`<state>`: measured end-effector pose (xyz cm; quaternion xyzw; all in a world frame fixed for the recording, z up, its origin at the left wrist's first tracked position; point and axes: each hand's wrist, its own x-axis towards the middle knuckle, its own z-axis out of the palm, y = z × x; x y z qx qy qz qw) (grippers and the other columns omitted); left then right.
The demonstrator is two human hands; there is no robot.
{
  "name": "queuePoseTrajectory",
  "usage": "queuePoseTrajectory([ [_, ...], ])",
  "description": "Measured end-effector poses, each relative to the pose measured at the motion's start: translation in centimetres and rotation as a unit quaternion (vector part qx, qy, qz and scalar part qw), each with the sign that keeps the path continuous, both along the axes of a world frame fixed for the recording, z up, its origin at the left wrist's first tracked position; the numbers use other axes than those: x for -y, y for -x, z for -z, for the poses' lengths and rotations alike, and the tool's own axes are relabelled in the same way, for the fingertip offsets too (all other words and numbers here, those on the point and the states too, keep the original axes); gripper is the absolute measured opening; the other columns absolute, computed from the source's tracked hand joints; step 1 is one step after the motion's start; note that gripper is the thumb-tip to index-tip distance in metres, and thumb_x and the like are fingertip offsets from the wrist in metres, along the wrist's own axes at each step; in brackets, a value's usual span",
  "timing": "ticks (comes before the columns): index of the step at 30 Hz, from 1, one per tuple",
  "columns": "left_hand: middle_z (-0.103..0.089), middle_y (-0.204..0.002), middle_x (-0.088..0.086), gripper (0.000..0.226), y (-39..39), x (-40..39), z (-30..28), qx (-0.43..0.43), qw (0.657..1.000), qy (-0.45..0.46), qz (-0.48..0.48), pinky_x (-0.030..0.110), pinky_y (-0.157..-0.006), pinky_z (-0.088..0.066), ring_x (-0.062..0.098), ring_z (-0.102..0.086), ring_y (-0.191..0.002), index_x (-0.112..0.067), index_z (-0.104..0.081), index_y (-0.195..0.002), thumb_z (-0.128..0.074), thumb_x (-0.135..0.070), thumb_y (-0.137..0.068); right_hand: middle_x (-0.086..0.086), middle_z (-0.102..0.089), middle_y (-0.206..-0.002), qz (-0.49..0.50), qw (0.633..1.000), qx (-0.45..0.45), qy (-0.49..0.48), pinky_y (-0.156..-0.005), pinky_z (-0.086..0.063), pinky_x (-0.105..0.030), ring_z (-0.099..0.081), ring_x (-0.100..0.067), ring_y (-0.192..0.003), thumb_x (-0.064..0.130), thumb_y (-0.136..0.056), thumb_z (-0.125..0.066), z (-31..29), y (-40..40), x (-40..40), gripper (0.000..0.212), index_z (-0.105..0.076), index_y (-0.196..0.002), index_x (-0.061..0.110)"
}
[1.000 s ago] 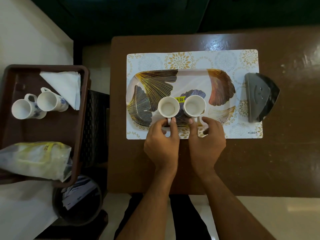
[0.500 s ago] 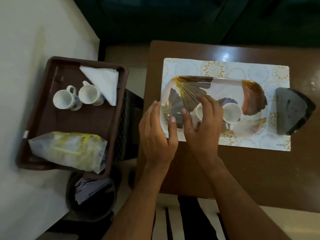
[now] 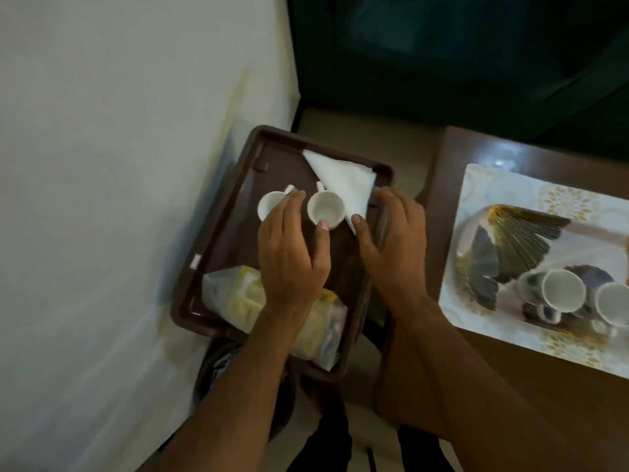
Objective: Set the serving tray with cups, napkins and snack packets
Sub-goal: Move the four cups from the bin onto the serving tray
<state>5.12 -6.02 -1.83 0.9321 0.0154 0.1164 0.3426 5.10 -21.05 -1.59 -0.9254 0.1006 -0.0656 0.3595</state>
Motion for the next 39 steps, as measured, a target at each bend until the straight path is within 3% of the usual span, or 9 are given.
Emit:
queuePoseTrajectory([
  [6, -0.065, -0.142, 0.008, 0.05, -2.7, -5.0, 1.4, -0.036, 0.999, 0.01, -0.019, 0.041, -0.108, -0.052, 0.022, -0.061, -0.131, -0.008, -0.057, -0.144, -0.062, -0.033, -0.101, -0.008, -0.058, -0.144, -0.05, 0.998, -0.029, 0.0, -0.113, -0.037, -0.028, -0.049, -0.024, -0.138, 0.028, -0.095, -0.073, 0.9, -3.5, -5.2, 0.052, -0.057, -0.142, 0.013],
  [12, -0.062, -0.142, 0.01, 0.054, -4.6, -6.8, 2.5, -0.077, 0.995, 0.031, 0.057, 0.029, -0.105, -0.051, 0.021, -0.058, -0.131, -0.006, -0.057, -0.143, -0.066, -0.028, -0.094, -0.01, -0.057, -0.143, -0.086, 0.993, -0.067, 0.041, -0.11, -0.042, -0.038, -0.05, -0.027, -0.135, 0.034, -0.093, -0.074, 2.2, -5.3, -6.7, 0.052, -0.063, -0.139, 0.014],
  [16, -0.06, -0.143, 0.013, 0.053, -5.3, -6.9, 3.1, -0.091, 0.988, 0.009, 0.124, 0.038, -0.108, -0.053, 0.024, -0.055, -0.135, -0.005, -0.061, -0.141, -0.065, -0.019, -0.09, -0.012, -0.059, -0.139, -0.1, 0.99, -0.071, 0.075, -0.105, -0.045, -0.038, -0.053, -0.029, -0.129, 0.027, -0.096, -0.07, 2.7, -5.7, -6.5, 0.038, -0.069, -0.131, 0.011],
  [20, -0.06, -0.139, 0.013, 0.047, -5.5, -7.0, 3.4, -0.101, 0.988, 0.004, 0.113, 0.04, -0.103, -0.056, 0.026, -0.057, -0.13, -0.007, -0.067, -0.135, -0.064, -0.017, -0.089, -0.015, -0.061, -0.138, -0.078, 0.992, -0.074, 0.071, -0.104, -0.046, -0.038, -0.056, -0.03, -0.127, 0.017, -0.102, -0.059, 2.7, -5.9, -6.4, 0.029, -0.071, -0.126, 0.006],
  [26, -0.06, -0.133, 0.009, 0.034, -5.3, -6.8, 3.4, -0.104, 0.993, 0.045, 0.042, 0.021, -0.095, -0.049, 0.019, -0.059, -0.12, -0.009, -0.07, -0.128, -0.059, -0.016, -0.096, -0.012, -0.054, -0.149, -0.042, 0.994, -0.095, 0.042, -0.113, -0.046, -0.042, -0.054, -0.027, -0.137, 0.016, -0.107, -0.05, 2.4, -5.6, -5.6, 0.033, -0.068, -0.131, 0.003],
  [29, -0.06, -0.131, 0.01, 0.027, -4.7, -6.7, 3.4, -0.103, 0.992, 0.079, -0.008, 0.002, -0.089, -0.041, 0.011, -0.058, -0.112, -0.006, -0.071, -0.124, -0.056, -0.01, -0.101, -0.012, -0.058, -0.146, -0.012, 0.995, -0.095, 0.022, -0.111, -0.046, -0.032, -0.057, -0.025, -0.132, 0.01, -0.107, -0.049, 2.2, -5.1, -4.7, 0.031, -0.069, -0.129, 0.0],
  [31, -0.062, -0.129, 0.012, 0.027, -4.1, -6.4, 3.3, -0.099, 0.99, 0.09, -0.039, 0.0, -0.09, -0.041, 0.013, -0.06, -0.112, -0.002, -0.071, -0.121, -0.053, -0.001, -0.101, -0.015, -0.064, -0.136, -0.005, 0.995, -0.094, 0.018, -0.106, -0.042, -0.022, -0.06, -0.028, -0.127, 0.0, -0.103, -0.049, 2.2, -4.8, -4.2, 0.03, -0.07, -0.126, -0.003],
  [36, -0.066, -0.128, 0.01, 0.033, -2.6, -6.1, 3.0, -0.101, 0.988, 0.095, -0.072, 0.035, -0.098, -0.06, 0.022, -0.067, -0.116, -0.003, -0.07, -0.123, -0.059, 0.01, -0.095, -0.015, -0.072, -0.124, 0.025, 0.996, -0.08, 0.015, -0.101, -0.056, -0.038, -0.069, -0.028, -0.112, -0.007, -0.095, -0.06, 2.0, -3.4, -4.0, 0.032, -0.072, -0.124, 0.001],
  [39, -0.067, -0.124, 0.008, 0.027, -1.5, -5.8, 2.9, -0.097, 0.986, 0.098, -0.094, 0.037, -0.094, -0.062, 0.021, -0.069, -0.112, -0.005, -0.071, -0.123, -0.065, 0.002, -0.097, -0.011, -0.076, -0.116, 0.056, 0.996, -0.068, 0.003, -0.092, -0.061, -0.044, -0.073, -0.024, -0.1, 0.002, -0.095, -0.068, 2.1, -2.2, -3.9, 0.025, -0.076, -0.119, 0.006],
])
